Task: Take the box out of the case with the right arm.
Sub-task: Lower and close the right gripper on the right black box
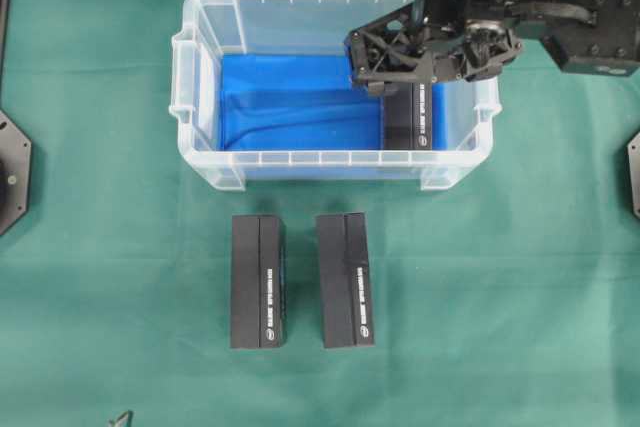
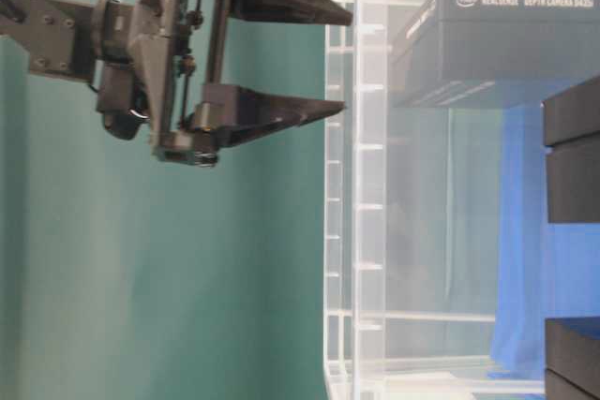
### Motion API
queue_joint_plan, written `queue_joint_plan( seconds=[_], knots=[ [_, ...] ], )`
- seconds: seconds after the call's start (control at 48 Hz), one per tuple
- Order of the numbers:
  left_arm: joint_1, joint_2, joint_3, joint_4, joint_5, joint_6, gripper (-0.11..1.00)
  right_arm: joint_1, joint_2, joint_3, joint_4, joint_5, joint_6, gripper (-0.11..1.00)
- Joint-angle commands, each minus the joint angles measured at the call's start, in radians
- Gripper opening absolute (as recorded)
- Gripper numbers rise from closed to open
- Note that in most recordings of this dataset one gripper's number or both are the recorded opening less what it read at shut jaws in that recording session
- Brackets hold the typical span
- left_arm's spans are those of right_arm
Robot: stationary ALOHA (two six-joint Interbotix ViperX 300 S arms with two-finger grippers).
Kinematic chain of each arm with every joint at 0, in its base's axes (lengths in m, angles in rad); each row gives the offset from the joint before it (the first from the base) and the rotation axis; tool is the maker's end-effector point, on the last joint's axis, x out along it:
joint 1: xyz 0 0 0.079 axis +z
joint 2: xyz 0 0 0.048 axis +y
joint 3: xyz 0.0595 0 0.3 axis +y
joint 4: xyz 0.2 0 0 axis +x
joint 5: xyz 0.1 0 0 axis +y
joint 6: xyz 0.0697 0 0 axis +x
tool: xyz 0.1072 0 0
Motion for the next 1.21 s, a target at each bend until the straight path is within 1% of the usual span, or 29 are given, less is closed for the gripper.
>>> queue_joint_plan(
  seconds=[0.0,0.146,0.479,0.709,1.188],
  knots=[
    [0.003,0.012,-0.017,0.003,-0.005,0.0,0.02,0.002,-0.008,0.005,-0.008,-0.009,0.011,0.89],
    [0.003,0.012,-0.017,0.003,-0.005,0.0,0.02,0.002,-0.002,0.021,-0.025,-0.021,0.028,0.89],
    [0.003,0.014,-0.017,0.003,-0.008,-0.002,0.02,0.002,0.029,0.066,-0.012,-0.114,0.038,0.89],
    [0.002,0.012,-0.017,0.003,-0.008,-0.002,0.02,0.0,0.052,0.081,-0.011,-0.12,0.055,0.89],
    [0.002,0.014,-0.014,0.003,-0.008,0.003,0.02,-0.003,0.074,0.084,-0.003,-0.132,0.057,0.89]
  ],
)
